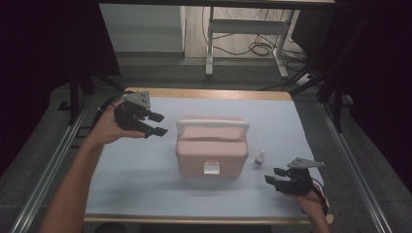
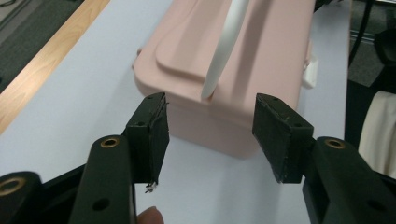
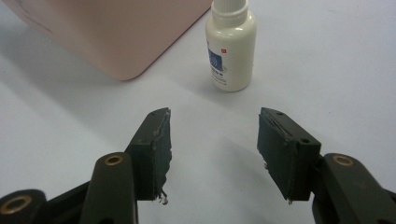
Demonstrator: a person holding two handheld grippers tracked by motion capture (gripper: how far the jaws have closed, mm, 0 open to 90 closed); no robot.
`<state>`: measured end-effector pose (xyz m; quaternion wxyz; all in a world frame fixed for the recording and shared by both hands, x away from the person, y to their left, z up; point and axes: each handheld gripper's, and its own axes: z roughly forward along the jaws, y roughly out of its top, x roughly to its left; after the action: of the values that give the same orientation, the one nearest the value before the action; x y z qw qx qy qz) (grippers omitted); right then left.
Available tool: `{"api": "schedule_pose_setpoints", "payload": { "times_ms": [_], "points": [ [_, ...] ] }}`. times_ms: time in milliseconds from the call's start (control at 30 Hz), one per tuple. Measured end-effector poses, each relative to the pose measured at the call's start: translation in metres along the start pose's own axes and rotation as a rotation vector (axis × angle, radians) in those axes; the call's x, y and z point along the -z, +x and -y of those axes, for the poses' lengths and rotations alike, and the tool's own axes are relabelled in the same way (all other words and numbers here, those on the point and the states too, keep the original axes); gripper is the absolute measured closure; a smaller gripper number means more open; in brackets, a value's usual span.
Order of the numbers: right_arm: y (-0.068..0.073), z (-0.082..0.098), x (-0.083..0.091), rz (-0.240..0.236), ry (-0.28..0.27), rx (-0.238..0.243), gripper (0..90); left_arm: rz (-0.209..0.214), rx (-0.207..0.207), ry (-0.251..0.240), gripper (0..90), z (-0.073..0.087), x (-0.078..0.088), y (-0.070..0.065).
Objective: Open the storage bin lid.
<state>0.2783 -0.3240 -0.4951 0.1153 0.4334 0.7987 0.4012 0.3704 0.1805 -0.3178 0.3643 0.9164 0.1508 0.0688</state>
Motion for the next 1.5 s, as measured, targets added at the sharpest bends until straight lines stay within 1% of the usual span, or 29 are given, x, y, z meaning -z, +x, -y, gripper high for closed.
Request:
{"api": "schedule_pose_setpoints", "payload": {
  "times_ms": [133, 267, 433, 667, 733, 867, 900, 1100, 1267, 1367, 1500],
  "points": [
    [0.0, 0.0, 0.0, 0.001, 0.002, -0.001, 44.3, 0.005, -0.027, 0.02, 45.9, -0.013, 0.0, -0.001],
    [0.0, 0.0, 0.0, -0.003, 0.005, 0.002, 44.2, 0.03, -0.037, 0.025, 46.8, -0.024, -0.002, -0.001],
    [0.0, 0.001, 0.0, -0.003, 0.008, 0.003, 44.2, 0.042, -0.054, 0.045, 47.8, -0.035, -0.004, 0.001],
    [0.0, 0.001, -0.001, -0.001, 0.007, 0.002, 44.2, 0.059, -0.078, 0.068, 49.3, -0.05, -0.01, -0.001],
    [0.0, 0.001, -0.001, -0.006, 0.01, 0.003, 44.1, 0.073, -0.077, 0.061, 49.8, -0.053, -0.012, 0.001],
    [0.0, 0.002, -0.002, -0.008, 0.016, 0.002, 44.1, 0.074, -0.081, 0.082, 50.9, -0.059, -0.016, 0.002],
    [-0.001, 0.002, -0.002, -0.006, 0.016, 0.001, 44.1, 0.077, -0.08, 0.08, 51.1, -0.06, -0.017, 0.002],
    [-0.001, 0.002, -0.002, -0.002, 0.011, 0.0, 44.1, 0.085, -0.1, 0.104, 52.9, -0.072, -0.024, -0.001],
    [0.0, 0.002, -0.002, -0.004, 0.016, 0.002, 44.1, 0.092, -0.123, 0.129, 55.4, -0.08, -0.029, -0.002],
    [0.0, 0.002, -0.003, -0.005, 0.017, 0.005, 44.1, 0.088, -0.128, 0.149, 56.8, -0.082, -0.034, -0.002],
    [-0.001, 0.003, -0.003, -0.003, 0.018, 0.001, 44.1, 0.094, -0.124, 0.174, 58.2, -0.084, -0.042, -0.001]
  ]
}}
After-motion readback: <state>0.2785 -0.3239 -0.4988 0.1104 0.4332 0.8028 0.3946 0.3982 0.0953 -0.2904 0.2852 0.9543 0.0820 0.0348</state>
